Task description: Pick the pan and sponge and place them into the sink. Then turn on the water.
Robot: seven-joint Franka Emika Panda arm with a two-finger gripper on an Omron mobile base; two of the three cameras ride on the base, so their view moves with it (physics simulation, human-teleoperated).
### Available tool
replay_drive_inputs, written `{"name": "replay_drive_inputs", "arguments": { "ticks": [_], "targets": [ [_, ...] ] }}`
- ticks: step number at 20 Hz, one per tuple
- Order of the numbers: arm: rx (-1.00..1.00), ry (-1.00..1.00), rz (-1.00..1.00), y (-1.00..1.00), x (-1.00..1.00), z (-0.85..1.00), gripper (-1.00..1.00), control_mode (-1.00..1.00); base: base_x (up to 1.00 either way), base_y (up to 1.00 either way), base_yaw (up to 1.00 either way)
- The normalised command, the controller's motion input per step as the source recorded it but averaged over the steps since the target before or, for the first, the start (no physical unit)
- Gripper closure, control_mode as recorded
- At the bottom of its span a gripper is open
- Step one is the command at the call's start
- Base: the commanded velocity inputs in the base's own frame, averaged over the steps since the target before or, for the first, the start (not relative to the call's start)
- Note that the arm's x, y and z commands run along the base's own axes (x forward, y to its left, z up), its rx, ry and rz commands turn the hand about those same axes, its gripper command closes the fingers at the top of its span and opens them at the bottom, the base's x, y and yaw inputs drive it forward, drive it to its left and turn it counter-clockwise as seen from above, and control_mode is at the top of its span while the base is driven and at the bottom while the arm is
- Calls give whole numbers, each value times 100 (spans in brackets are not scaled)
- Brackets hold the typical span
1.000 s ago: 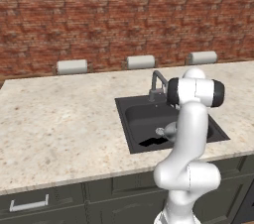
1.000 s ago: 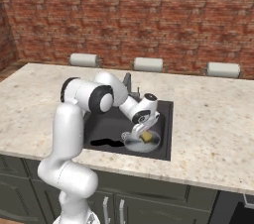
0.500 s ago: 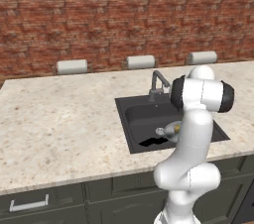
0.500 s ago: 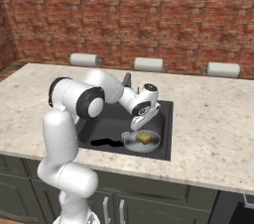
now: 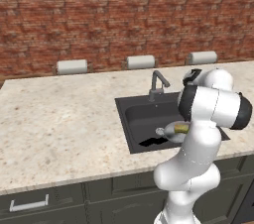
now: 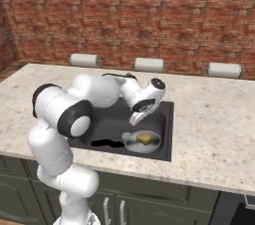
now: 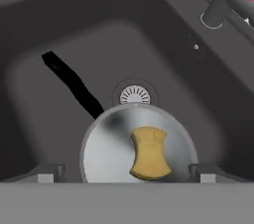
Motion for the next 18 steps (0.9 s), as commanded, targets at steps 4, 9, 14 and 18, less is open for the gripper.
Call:
{"name": "replay_drive_inputs", "arguments": {
  "ticks": [4, 9, 14, 18],
  "targets": [
    [39, -19, 13, -6, -9, 25, -100, -100, 0, 0, 0],
    [43, -18, 8, 0, 24, 5, -100, -100, 0, 0, 0],
    [34, -21, 5, 0, 61, 20, -100, -100, 0, 0, 0],
    [14, -16, 0, 6, 63, 18, -100, -100, 0, 0, 0]
  ]
}}
